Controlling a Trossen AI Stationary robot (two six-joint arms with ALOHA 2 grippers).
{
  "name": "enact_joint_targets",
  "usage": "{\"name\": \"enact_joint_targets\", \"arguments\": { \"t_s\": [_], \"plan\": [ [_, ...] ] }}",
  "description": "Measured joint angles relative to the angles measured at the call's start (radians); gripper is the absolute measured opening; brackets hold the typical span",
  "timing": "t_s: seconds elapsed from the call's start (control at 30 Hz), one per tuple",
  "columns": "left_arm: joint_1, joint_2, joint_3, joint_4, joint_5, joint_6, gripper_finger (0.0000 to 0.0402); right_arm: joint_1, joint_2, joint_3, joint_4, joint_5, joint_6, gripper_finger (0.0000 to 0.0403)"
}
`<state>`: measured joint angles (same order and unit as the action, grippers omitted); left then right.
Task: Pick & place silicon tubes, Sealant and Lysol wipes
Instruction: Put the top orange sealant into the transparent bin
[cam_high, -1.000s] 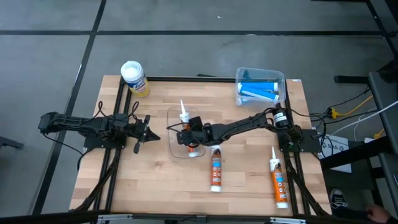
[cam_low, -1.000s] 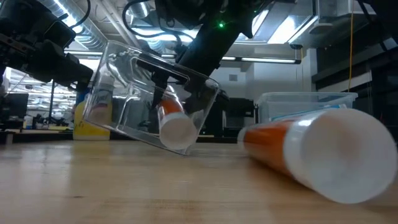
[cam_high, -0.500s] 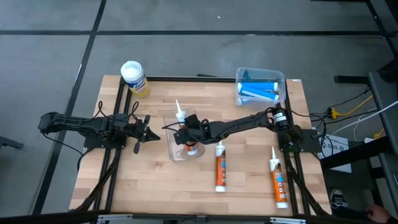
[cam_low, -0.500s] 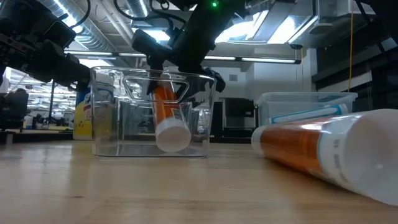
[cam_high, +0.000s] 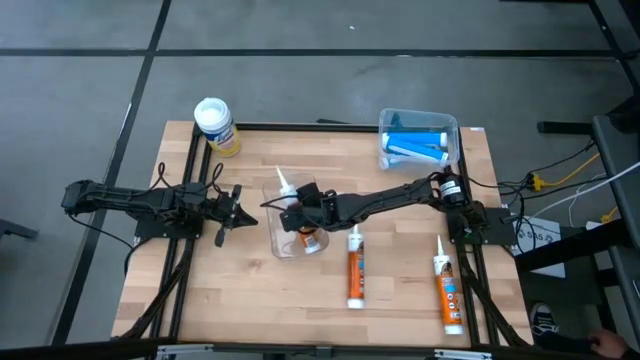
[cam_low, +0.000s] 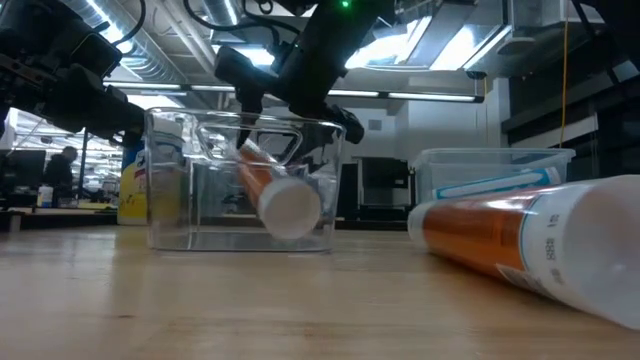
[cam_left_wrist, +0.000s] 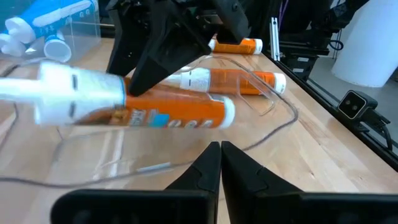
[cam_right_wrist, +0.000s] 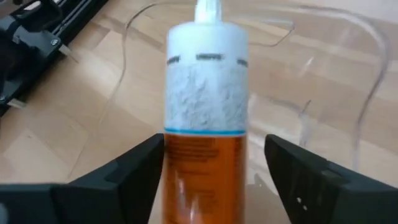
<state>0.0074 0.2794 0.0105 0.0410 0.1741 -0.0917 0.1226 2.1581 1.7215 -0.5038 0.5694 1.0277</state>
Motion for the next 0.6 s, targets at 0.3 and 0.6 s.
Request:
{"name": "enact_joint_targets", "arguments": {
  "t_s": [0.3,0.6],
  "plan": [
    [0.000,0.000,0.000,0.000,0.000,0.000,0.0009,0.000,-0.003,0.001,0.026,0.051,-0.016,0.0323],
    [0.000,0.000,0.000,0.000,0.000,0.000,0.0010,0.024,-0.009,0.188,-0.158,0.031,-0.068,0.0323]
  ]
}}
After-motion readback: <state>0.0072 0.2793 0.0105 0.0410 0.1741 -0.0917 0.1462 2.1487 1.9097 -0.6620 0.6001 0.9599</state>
